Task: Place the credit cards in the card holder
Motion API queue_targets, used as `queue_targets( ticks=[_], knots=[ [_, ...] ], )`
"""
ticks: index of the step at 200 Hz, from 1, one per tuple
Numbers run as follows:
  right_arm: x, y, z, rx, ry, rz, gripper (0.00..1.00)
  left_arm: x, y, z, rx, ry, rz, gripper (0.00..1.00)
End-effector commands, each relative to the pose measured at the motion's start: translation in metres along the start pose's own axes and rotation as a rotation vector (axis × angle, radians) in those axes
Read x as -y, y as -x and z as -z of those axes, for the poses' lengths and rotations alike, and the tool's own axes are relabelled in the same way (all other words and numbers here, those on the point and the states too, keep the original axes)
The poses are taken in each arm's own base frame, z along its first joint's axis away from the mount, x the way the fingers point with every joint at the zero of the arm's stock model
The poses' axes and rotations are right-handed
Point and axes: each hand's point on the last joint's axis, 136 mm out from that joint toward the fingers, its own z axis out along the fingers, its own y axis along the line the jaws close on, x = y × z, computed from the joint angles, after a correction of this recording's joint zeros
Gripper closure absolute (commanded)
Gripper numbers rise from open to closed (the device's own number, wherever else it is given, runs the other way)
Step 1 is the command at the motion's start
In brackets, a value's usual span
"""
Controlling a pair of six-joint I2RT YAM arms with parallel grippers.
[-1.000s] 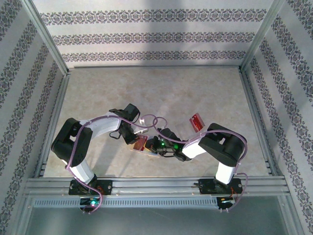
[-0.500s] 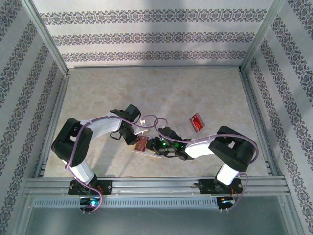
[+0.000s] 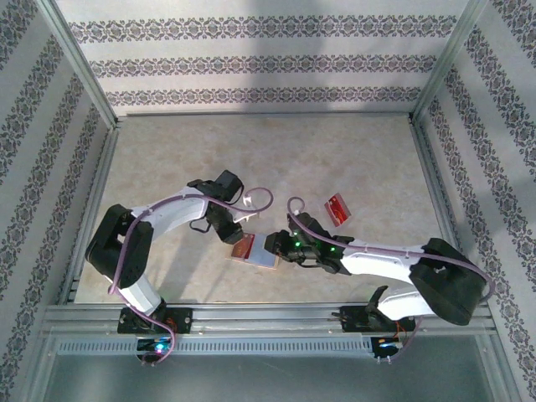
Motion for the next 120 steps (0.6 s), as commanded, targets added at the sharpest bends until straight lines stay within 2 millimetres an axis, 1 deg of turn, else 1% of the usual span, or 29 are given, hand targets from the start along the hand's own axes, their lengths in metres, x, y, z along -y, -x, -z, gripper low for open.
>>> queue_targets(
  ticks=[1, 19, 27, 41, 57, 67, 73, 77, 84, 97, 120],
  knots=[
    [0.031, 0.0, 0.008, 0.009, -0.093, 0.011, 0.71, 0.026, 0.01, 0.019, 0.011, -0.053, -0.005, 0.65],
    [0.035, 0.002, 0.009, 0.009, -0.099, -0.004, 0.71, 0.04, 0.016, 0.016, 0.005, -0.091, -0.022, 0.63],
    [0.033, 0.001, 0.008, 0.004, -0.091, -0.001, 0.71, 0.042, 0.016, 0.013, -0.005, -0.1, -0.018, 0.63],
    [0.026, 0.001, 0.003, -0.005, -0.071, 0.01, 0.72, 0.04, 0.016, 0.006, -0.017, -0.099, -0.005, 0.65],
    [0.016, 0.001, -0.005, -0.023, -0.056, 0.03, 0.75, 0.035, 0.012, -0.004, -0.031, -0.08, -0.002, 0.69],
    [0.008, 0.0, -0.011, -0.042, -0.05, 0.046, 0.79, 0.032, 0.007, -0.009, -0.045, -0.068, -0.004, 0.7],
    [0.004, 0.0, -0.014, -0.049, -0.048, 0.051, 0.85, 0.031, 0.005, -0.012, -0.052, -0.064, -0.008, 0.71],
    [0.003, 0.0, -0.016, -0.051, -0.047, 0.055, 0.86, 0.031, 0.003, -0.013, -0.057, -0.06, -0.009, 0.72],
    [0.0, -0.002, -0.022, -0.061, -0.049, 0.063, 0.92, 0.029, 0.001, -0.015, -0.062, -0.051, -0.009, 0.73],
    [-0.002, -0.003, -0.03, -0.078, -0.051, 0.07, 0.99, 0.026, -0.001, -0.019, -0.062, -0.043, -0.01, 0.75],
    [-0.002, -0.004, -0.044, -0.102, -0.056, 0.068, 1.0, 0.023, -0.005, -0.027, -0.079, -0.031, -0.017, 0.76]
  ],
)
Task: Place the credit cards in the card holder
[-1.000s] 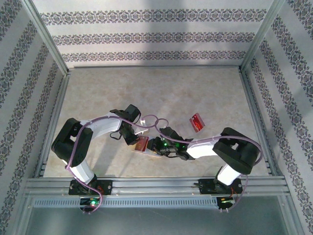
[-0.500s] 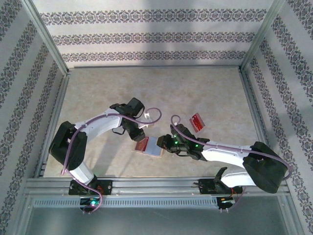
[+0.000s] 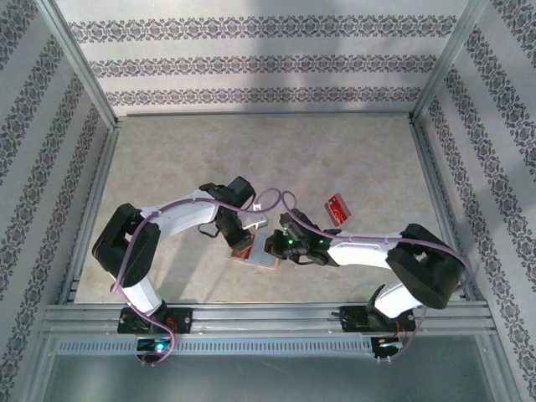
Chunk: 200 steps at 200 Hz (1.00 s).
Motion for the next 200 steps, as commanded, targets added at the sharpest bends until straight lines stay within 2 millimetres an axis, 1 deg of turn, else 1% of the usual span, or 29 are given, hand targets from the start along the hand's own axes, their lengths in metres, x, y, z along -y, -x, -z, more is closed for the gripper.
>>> queue_targets(
  ticks=[1, 28, 41, 55, 80, 98, 117, 149, 187, 200],
  knots=[
    [-0.018, 0.0, -0.01, -0.022, 0.044, 0.046, 1.0, -0.008, -0.004, -0.011, -0.021, 0.028, -0.007, 0.77],
    [-0.013, -0.005, -0.02, -0.044, 0.017, 0.044, 1.0, -0.015, -0.013, -0.022, -0.044, 0.052, -0.007, 0.81],
    [-0.003, -0.011, -0.026, -0.065, -0.012, 0.03, 1.0, -0.015, -0.017, -0.027, -0.053, 0.049, -0.005, 0.82],
    [0.009, -0.016, -0.03, -0.085, -0.042, 0.012, 1.0, -0.015, -0.018, -0.029, -0.06, 0.045, -0.003, 0.82],
    [0.029, -0.021, -0.028, -0.084, -0.099, -0.006, 1.0, -0.015, -0.021, -0.032, -0.065, 0.046, -0.003, 0.82],
    [0.039, -0.023, -0.021, -0.083, -0.143, -0.003, 1.0, -0.016, -0.022, -0.034, -0.071, 0.046, -0.005, 0.82],
    [0.042, -0.024, -0.012, -0.076, -0.166, 0.003, 1.0, -0.017, -0.025, -0.033, -0.078, 0.056, -0.009, 0.82],
    [0.048, -0.019, 0.002, -0.053, -0.187, 0.007, 1.0, -0.015, -0.023, -0.031, -0.068, 0.05, -0.012, 0.82],
    [0.034, -0.011, 0.018, -0.022, -0.159, 0.037, 1.0, -0.012, -0.013, -0.02, -0.042, 0.035, -0.006, 0.82],
    [0.028, -0.008, 0.025, -0.009, -0.147, 0.048, 1.0, -0.01, -0.007, -0.013, -0.032, 0.033, -0.004, 0.79]
  ],
)
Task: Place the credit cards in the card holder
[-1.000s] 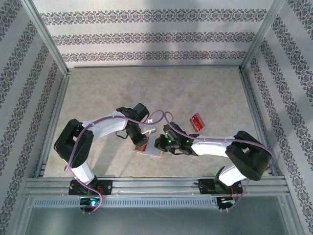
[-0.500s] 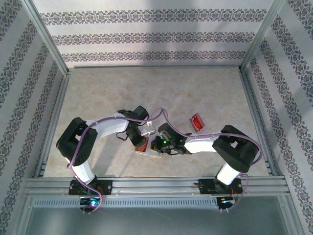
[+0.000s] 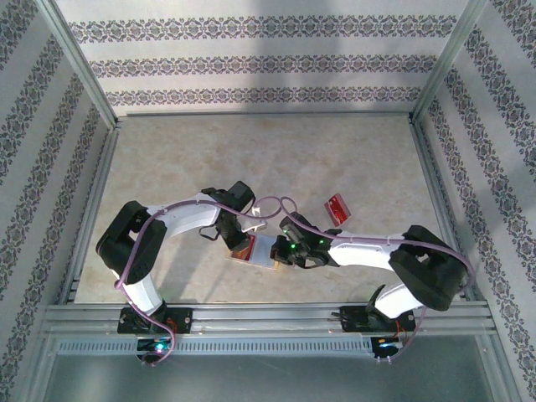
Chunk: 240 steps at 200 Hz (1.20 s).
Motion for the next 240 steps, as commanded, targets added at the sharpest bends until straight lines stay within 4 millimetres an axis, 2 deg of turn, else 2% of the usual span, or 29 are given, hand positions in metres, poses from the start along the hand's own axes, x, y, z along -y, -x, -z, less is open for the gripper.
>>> queue_targets(
  ticks=[1, 20, 37, 62, 92, 145, 178, 240],
  knots=[
    [0.002, 0.005, 0.014, 0.029, -0.025, 0.036, 1.0, 0.001, 0.001, 0.006, -0.013, -0.006, -0.003, 0.78],
    [-0.001, 0.007, 0.027, 0.057, -0.012, 0.041, 1.0, 0.008, 0.014, 0.02, 0.024, -0.028, 0.019, 0.72],
    [0.0, 0.01, 0.037, 0.083, -0.004, 0.039, 1.0, 0.021, 0.024, 0.024, 0.04, -0.059, 0.038, 0.64],
    [0.005, 0.011, 0.047, 0.111, 0.023, 0.011, 1.0, 0.044, 0.026, 0.016, 0.007, -0.091, 0.008, 0.61],
    [0.009, 0.01, 0.054, 0.133, 0.044, -0.001, 1.0, 0.057, 0.02, -0.006, -0.041, -0.097, -0.017, 0.61],
    [0.009, 0.008, 0.057, 0.139, 0.069, -0.006, 1.0, 0.054, 0.019, -0.028, -0.088, -0.086, -0.001, 0.61],
    [0.003, 0.006, 0.053, 0.134, 0.09, 0.008, 0.99, 0.054, 0.015, -0.033, -0.091, -0.083, 0.006, 0.62],
    [-0.008, 0.005, 0.037, 0.092, 0.114, 0.014, 0.99, 0.052, 0.012, -0.034, -0.094, -0.072, -0.001, 0.79]
  ],
)
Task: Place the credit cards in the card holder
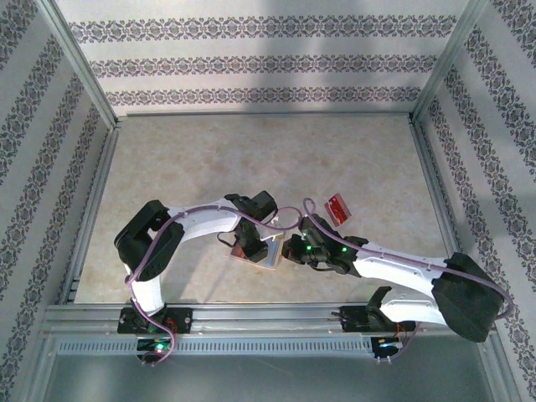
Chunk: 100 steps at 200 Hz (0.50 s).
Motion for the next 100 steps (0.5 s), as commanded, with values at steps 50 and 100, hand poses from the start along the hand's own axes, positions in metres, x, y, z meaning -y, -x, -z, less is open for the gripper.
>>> queue_targets(
  ticks=[50, 100],
  knots=[
    [-0.01, -0.003, -0.019, -0.035, 0.045, -0.011, 0.98, 0.001, -0.016, -0.015, -0.044, -0.005, 0.003, 0.86],
    [-0.013, -0.004, -0.028, -0.047, 0.063, -0.022, 0.96, 0.003, -0.014, -0.008, -0.022, -0.025, 0.013, 0.95]
  ],
)
